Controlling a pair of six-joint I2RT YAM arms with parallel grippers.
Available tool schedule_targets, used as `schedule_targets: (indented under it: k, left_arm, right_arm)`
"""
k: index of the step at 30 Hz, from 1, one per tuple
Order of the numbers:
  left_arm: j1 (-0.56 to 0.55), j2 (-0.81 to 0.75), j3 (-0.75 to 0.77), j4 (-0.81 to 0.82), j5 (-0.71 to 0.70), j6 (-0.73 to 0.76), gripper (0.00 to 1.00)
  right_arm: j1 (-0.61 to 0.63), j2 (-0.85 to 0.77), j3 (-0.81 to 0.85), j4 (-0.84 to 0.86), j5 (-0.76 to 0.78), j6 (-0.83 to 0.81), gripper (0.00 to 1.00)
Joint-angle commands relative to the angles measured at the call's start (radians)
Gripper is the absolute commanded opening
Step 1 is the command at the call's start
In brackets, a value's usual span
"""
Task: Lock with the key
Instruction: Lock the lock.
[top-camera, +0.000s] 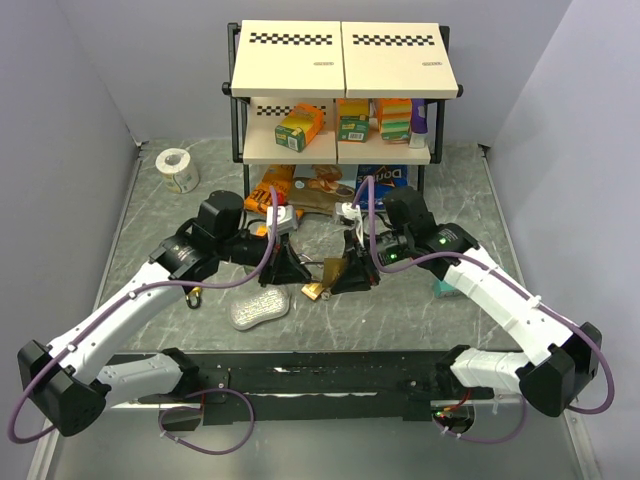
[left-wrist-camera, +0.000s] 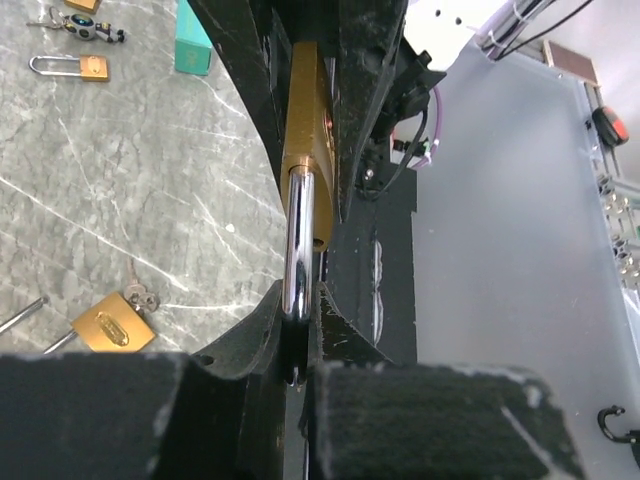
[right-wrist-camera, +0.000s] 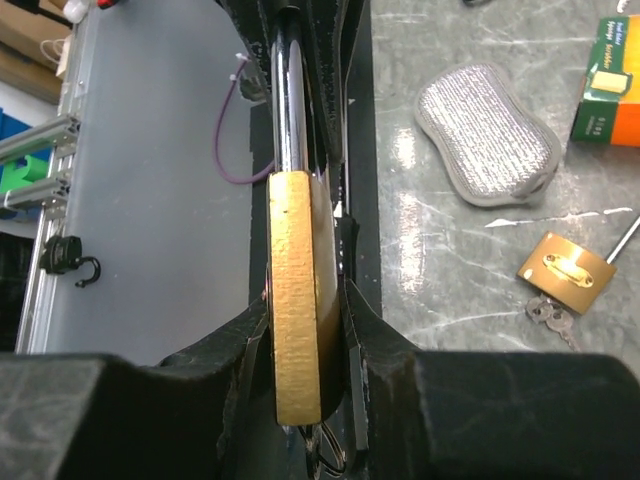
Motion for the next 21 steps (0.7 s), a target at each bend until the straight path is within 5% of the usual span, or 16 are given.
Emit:
schedule_targets:
  k: [1,8,14,15,19,21]
  left_arm:
    - [-0.116,0.049,0.002,0.451,0.093,-0.12,0.01]
    - [-0.129,0.043,-0.026,0.484,0.105,-0.154,0.01]
    - [-0.117,0.018,-0.026,0.389,0.069,-0.043,0.01]
    - [-0.109,0.011,-0.018,0.334,0.066,-0.012,0.01]
    - [-0.005,-0.026,-0.014,0.199,0.102,0.102,0.01]
    - [0.029,-0.035,-0.005,0.151,0.112,0.154,0.01]
  right_arm:
    - [0.103,0.031,0.068,0.423,0.033,0.037,0.0]
    - [0.106,0.044,0.071,0.453,0.064,0.039,0.0]
    - [0.105,0.051,0.113,0.365,-0.015,0.033,0.0]
    - [0.094,0.048,0.122,0.326,-0.013,0.017,0.06]
    - [0.016,-0.002,0.113,0.161,-0.019,-0.048,0.61]
    - [-0.022,-0.05,0.084,0.061,-0.013,-0.085,0.67]
